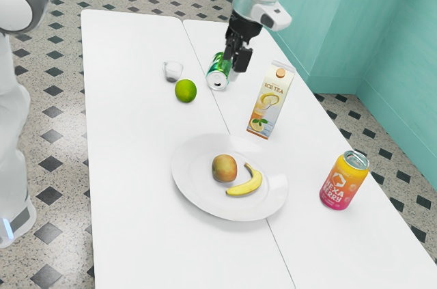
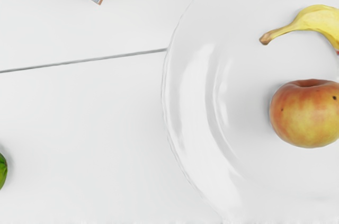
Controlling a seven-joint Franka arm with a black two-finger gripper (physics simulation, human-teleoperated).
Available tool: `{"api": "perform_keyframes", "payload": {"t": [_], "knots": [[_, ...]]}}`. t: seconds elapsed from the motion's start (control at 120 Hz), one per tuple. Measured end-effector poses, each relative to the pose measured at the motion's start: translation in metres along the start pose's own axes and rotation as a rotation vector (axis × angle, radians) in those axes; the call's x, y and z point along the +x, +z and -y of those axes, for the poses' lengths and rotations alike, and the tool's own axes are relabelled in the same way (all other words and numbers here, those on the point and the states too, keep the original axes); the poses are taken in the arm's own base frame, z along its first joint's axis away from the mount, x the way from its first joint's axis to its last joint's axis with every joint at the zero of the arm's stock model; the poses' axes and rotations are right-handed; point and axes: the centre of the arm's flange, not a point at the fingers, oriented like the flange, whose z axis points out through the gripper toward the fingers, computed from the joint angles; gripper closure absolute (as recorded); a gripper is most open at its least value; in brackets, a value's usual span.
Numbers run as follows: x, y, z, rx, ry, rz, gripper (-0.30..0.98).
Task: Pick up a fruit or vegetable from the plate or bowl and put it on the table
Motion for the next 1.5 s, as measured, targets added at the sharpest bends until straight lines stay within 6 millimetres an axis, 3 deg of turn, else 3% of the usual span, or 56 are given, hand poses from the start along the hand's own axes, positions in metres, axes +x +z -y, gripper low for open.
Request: {"api": "perform_keyframes", "payload": {"t": [0.075,0.1,0.133,0.175,0.217,0.25,0.308,0.392,0.575,0.733,0.858,0.975,1.5], "knots": [[-0.010,0.013,-0.021,-0.003,0.031,0.000,0.02],[-0.016,0.016,-0.046,-0.004,0.075,-0.008,0.02],[-0.027,0.022,-0.098,-0.004,0.174,-0.017,0.02],[-0.048,0.043,-0.152,-0.007,0.284,-0.016,0.02],[-0.060,0.061,-0.180,-0.009,0.335,-0.022,0.02],[-0.061,0.073,-0.189,-0.012,0.344,-0.026,0.02],[-0.046,0.089,-0.165,-0.035,0.278,-0.039,0.02],[-0.025,0.093,-0.124,-0.083,0.178,-0.088,0.02],[0.002,0.122,-0.134,-0.130,0.151,-0.115,0.02],[0.010,0.140,-0.101,-0.134,0.058,-0.085,0.02],[0.009,0.160,-0.118,-0.158,0.067,-0.053,0.02],[0.018,0.179,-0.104,-0.137,0.009,-0.054,0.02],[0.018,0.197,-0.109,-0.195,-0.063,-0.026,0.02]]}}
